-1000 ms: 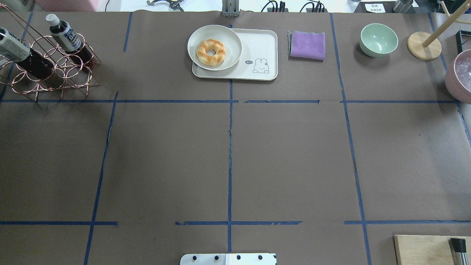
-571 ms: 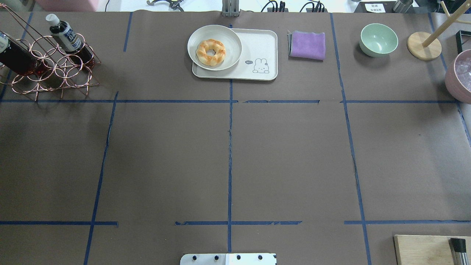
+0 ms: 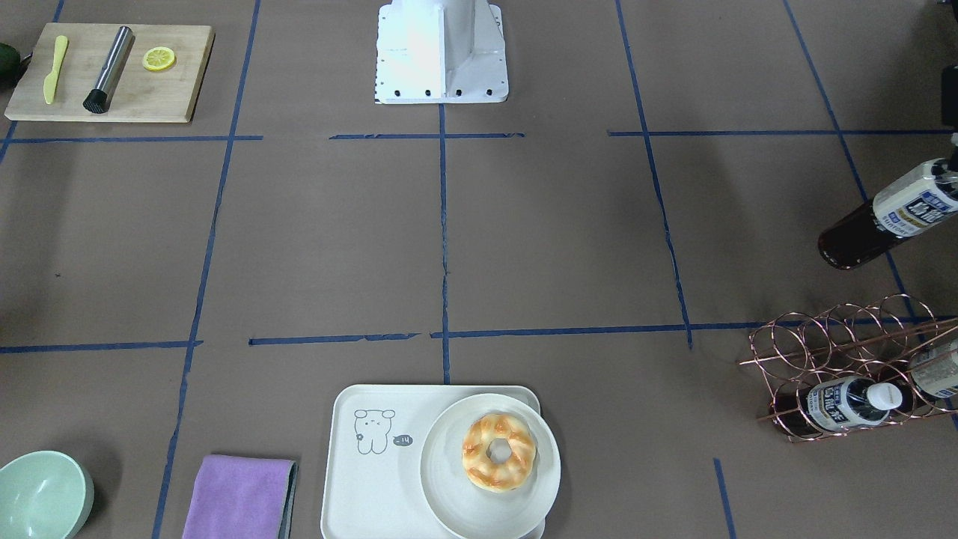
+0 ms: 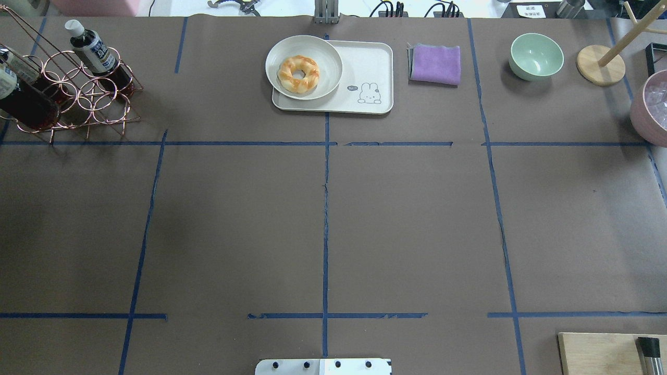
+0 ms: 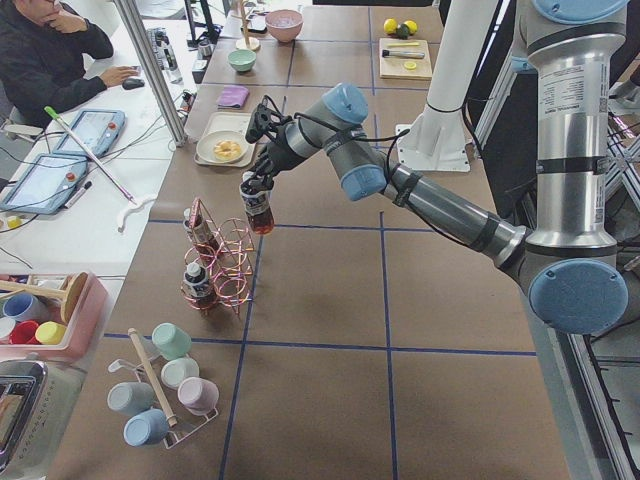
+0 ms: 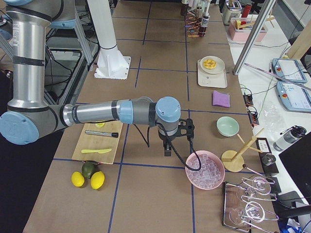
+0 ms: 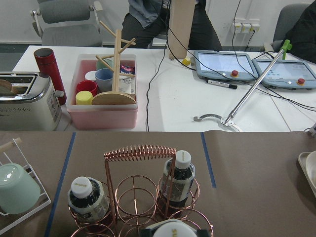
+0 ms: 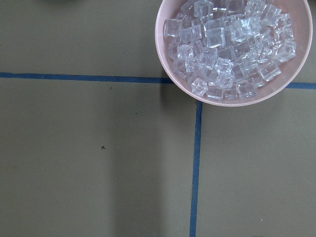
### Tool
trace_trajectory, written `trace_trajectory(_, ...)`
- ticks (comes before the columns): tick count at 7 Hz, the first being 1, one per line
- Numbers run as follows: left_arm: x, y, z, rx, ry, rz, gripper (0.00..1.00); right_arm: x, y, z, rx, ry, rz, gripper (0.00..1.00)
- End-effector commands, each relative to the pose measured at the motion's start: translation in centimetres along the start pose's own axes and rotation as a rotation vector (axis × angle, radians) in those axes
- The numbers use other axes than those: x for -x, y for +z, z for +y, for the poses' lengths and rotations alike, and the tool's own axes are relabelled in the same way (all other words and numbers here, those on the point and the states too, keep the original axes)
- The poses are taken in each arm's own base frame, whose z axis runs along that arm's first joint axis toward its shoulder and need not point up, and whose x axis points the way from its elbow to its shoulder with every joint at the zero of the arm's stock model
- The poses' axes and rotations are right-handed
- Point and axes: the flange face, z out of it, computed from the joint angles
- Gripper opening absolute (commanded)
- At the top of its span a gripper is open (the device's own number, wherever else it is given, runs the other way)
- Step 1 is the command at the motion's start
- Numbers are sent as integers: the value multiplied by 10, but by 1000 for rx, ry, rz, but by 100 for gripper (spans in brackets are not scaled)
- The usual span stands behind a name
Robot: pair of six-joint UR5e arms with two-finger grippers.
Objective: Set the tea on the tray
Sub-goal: 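Lift the tea bottle out of the rack with the left gripper toward table center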
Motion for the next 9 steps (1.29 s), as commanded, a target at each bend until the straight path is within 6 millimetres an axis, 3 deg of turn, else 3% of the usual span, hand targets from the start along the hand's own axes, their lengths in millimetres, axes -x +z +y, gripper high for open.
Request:
trace_trajectory(1, -123, 4, 21, 36, -5, -50, 0, 0, 0, -1, 0, 2, -1, 100)
trace_trajectory(2, -199, 11, 31, 41, -19, -62, 0, 0, 0, -1, 0, 1, 1, 100)
trace_trajectory(4, -316, 8, 71, 77, -20, -48, 0, 9, -9, -15, -20, 60, 3, 100)
trace_trajectory(5, -354, 19, 90, 78, -14, -50, 0, 12, -11, -16, -25, 53, 1, 100)
trace_trajectory(8, -447, 63, 89, 89, -45, -39, 0, 8, -8, -11, -17, 62, 2, 100)
trace_trajectory(9, -474, 79, 101, 98, -41, -11, 0, 7, -7, -10, -16, 62, 2, 100)
